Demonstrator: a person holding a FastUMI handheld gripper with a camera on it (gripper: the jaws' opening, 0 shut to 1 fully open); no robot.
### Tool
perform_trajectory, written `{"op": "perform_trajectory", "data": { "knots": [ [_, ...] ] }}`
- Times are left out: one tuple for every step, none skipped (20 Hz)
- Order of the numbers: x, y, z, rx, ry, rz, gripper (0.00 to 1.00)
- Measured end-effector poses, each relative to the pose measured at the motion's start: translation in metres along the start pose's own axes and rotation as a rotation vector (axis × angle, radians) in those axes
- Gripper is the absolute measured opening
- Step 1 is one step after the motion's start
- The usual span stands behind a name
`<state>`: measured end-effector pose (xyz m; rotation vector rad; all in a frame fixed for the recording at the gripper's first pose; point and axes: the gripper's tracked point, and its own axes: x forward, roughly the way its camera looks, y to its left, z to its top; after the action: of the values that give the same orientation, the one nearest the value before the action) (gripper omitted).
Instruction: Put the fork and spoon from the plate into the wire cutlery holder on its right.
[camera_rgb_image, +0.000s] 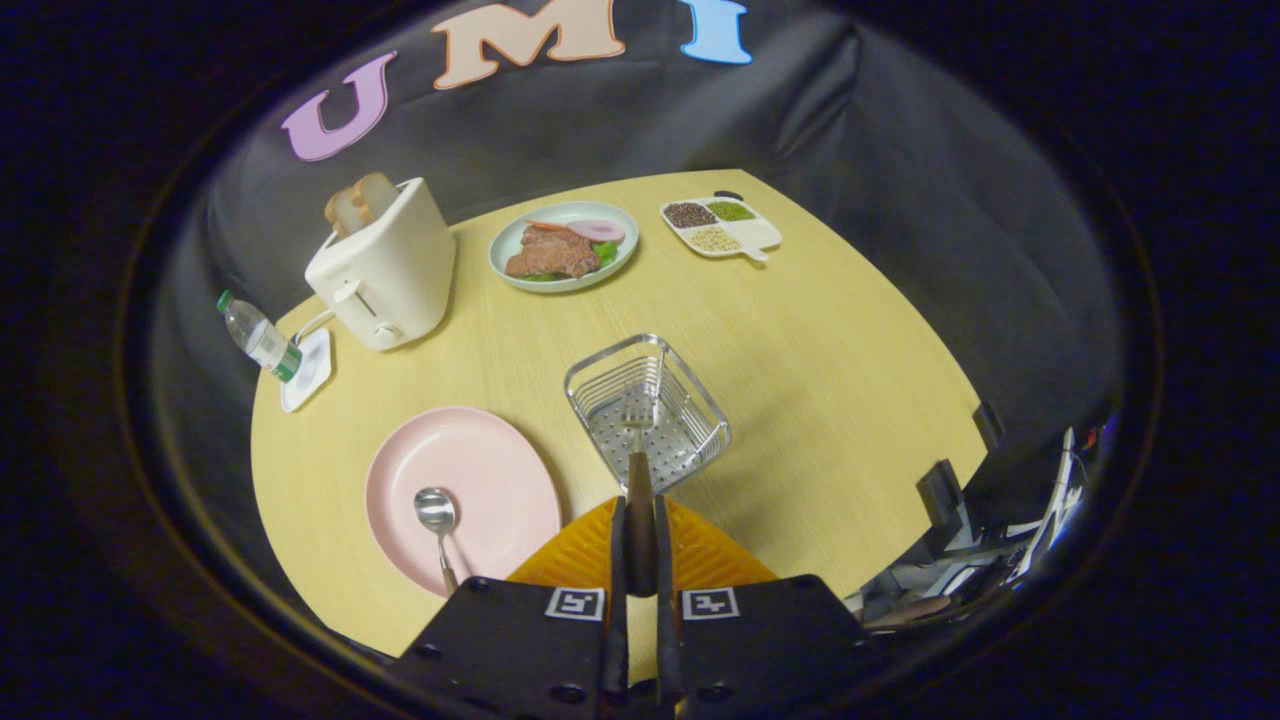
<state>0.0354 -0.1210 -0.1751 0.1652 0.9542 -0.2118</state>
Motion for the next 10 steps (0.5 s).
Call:
{"op": "perform_trajectory", "data": {
  "knots": [
    [0.001,-0.001,0.001,-0.003,0.003,-0.002,0.17],
    [0.003,-0.002,0.002,-0.005,0.005,-0.01,0.16],
    [0.003,-0.004,0.003,-0.006,0.007,-0.009,0.18],
    [0.005,-0.006,0.004,-0.009,0.006,-0.013,0.26],
    [0.003,-0.005,0.004,-0.016,0.006,-0.012,0.35],
    [-0.001,-0.003,0.002,-0.024,0.006,-0.008,0.43],
    [0.0,-0.004,0.005,-0.03,0.002,-0.003,0.51],
    [-0.002,-0.004,0.007,-0.038,-0.006,-0.005,0.6],
    [-0.004,-0.005,0.007,-0.045,-0.012,-0.008,0.68],
    [-0.008,-0.005,0.008,-0.052,-0.021,-0.013,0.76]
  ]
}}
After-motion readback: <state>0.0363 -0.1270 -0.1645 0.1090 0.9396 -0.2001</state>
